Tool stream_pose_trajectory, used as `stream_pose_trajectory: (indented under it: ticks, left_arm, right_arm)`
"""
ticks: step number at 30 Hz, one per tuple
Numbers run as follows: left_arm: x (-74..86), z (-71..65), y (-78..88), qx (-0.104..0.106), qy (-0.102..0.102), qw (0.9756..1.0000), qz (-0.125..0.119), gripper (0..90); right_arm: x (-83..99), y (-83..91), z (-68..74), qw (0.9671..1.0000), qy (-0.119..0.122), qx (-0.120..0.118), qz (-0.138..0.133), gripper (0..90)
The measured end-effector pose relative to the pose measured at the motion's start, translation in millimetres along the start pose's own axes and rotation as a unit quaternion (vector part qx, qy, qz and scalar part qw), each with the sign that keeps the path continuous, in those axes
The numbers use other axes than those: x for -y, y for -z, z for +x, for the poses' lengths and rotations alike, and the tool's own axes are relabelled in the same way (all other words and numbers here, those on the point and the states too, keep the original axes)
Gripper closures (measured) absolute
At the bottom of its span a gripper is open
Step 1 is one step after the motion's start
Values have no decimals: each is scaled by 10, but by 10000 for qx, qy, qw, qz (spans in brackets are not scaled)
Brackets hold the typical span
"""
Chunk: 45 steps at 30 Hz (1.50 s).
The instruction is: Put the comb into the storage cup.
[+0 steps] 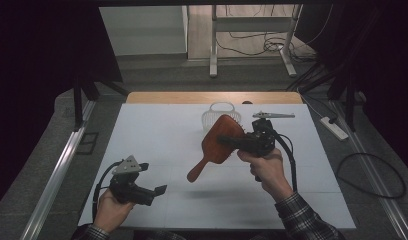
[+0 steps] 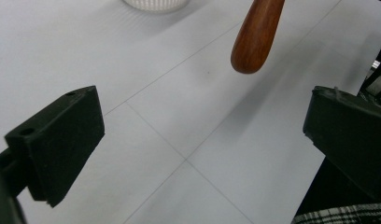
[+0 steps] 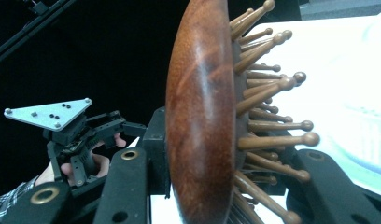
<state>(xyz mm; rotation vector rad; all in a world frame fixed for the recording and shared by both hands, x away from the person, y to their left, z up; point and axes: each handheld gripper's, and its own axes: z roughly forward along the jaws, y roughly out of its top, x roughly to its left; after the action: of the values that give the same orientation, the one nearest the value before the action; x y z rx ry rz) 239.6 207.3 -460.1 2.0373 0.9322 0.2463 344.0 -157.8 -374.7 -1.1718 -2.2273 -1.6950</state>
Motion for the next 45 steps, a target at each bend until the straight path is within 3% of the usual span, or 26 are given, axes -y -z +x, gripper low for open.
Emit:
stream_pose_trajectory:
  ticks: [22, 33, 45]
  left_arm:
    - [374, 120, 382, -399, 373, 9983, -206, 0]
    - [428, 123, 422, -671, 376, 9970, 13, 0]
    - [414, 119, 383, -705, 388, 9966, 187, 0]
  right_arm:
    - [-80, 66, -115, 9995, -46, 283, -150, 559]
    - [-179, 79, -190, 9988, -140, 355, -312, 559]
    - [-315, 89, -306, 9970, -311, 506, -498, 558]
